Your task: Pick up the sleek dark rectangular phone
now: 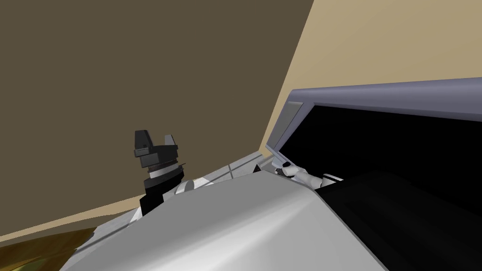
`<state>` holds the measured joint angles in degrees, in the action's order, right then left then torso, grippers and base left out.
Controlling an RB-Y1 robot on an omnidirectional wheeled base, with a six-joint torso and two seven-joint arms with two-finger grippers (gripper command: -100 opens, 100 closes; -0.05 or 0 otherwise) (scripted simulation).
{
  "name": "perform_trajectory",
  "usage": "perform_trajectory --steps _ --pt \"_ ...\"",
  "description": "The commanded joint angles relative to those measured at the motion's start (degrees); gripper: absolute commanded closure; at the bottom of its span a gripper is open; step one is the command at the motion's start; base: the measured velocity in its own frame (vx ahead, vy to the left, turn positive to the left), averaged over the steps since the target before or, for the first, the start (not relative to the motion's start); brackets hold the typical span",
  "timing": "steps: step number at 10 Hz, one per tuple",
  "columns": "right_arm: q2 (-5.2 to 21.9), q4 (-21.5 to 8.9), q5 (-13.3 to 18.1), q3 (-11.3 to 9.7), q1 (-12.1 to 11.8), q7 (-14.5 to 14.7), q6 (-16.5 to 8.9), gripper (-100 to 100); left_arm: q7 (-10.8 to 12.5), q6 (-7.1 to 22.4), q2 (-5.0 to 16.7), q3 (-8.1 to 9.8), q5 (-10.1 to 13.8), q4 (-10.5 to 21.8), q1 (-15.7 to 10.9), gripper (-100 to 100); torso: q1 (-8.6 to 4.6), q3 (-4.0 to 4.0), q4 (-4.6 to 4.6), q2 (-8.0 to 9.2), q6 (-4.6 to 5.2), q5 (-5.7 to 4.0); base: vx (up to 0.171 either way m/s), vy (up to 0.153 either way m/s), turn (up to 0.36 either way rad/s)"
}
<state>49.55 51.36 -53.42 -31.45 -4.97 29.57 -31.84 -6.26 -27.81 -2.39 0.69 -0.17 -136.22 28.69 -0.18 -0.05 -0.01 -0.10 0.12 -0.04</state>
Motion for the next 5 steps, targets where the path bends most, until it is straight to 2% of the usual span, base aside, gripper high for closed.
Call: perform_trajectory --steps 1,2,3,4,5 --pt "-1.9 -1.5 1.6 0.5 0.0 -0.3 0.8 -100 0.0 0.0 0.0 0.0 0.0 0.0 0.0 0 0.0 0.0 0.0 0.0 0.0 0.0 0.025 -0.06 0.044" --pt "-2.8 -2.2 2.5 0.7 0.0 -0.5 1.3 -100 0.0 0.0 0.0 0.0 0.0 0.0 0.0 0 -0.02 -0.02 -0.01 -0.03 -0.01 -0.01 0.022 -0.064 0.038" --pt "-2.5 -2.7 1.3 0.4 0.4 0.4 1.2 -100 0.0 0.0 0.0 0.0 0.0 0.0 0.0 0 -0.04 -0.02 -0.01 -0.03 0.0 -0.01 0.008 -0.028 0.009" --pt "-2.6 -2.9 1.3 0.5 0.4 0.6 1.4 100 0.0 0.0 0.0 0.0 0.0 0.0 0.0 0 0.07 0.0 0.0 0.0 0.01 0.02 0.0 -0.007 -0.012" --pt "-2.5 -2.9 1.3 0.4 0.3 0.6 1.3 100 0.0 0.0 0.0 0.0 0.0 0.0 0.0 0 0.15 0.03 0.05 0.01 -0.07 0.01 0.0 0.0 0.0"
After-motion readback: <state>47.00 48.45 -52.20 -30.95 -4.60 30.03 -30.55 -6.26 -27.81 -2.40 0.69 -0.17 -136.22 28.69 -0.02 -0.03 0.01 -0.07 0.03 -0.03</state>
